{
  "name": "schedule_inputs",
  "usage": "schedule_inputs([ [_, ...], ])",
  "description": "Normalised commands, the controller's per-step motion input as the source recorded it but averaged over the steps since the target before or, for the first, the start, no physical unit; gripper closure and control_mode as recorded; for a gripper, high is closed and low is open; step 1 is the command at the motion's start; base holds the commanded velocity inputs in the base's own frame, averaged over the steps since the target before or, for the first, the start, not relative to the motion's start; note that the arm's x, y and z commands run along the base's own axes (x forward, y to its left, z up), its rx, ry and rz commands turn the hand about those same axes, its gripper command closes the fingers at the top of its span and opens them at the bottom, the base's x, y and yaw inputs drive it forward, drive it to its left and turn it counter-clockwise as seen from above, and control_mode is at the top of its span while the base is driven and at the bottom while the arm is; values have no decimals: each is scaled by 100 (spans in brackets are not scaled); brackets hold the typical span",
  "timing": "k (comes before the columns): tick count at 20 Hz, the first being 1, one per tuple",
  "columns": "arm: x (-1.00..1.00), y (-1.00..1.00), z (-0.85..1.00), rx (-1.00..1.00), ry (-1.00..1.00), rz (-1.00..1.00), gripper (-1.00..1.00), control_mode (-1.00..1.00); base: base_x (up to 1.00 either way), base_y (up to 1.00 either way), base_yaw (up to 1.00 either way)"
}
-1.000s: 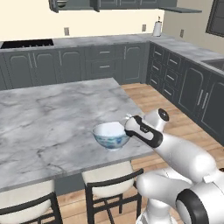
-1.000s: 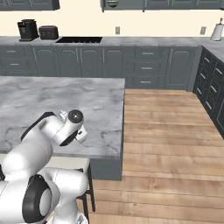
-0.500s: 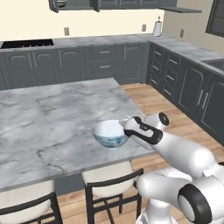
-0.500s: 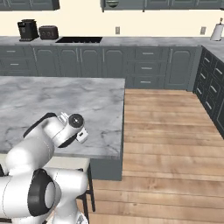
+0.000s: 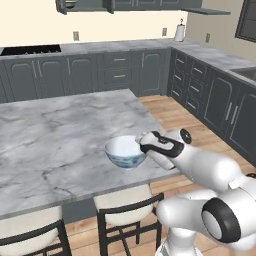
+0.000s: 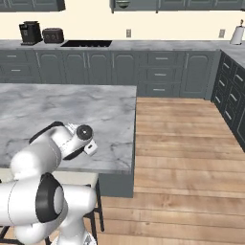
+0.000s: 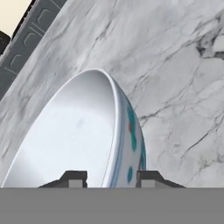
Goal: Pick up the bowls from the cabinet and place each bowl in front of a stool on the dining counter.
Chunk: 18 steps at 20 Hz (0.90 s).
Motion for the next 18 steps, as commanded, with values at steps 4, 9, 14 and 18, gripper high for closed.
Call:
schedule_inputs([
  [4,9,10,-26,-4,-11,0,-100,-100,0,0,0],
  [9,6,12,-17,-4,-12,0,-100,-100,0,0,0],
  [14,-50,-27,47,0,-3,0,-100,-100,0,0,0],
  [18,-7,-39,99,0,0,0,-100,-100,0,0,0],
])
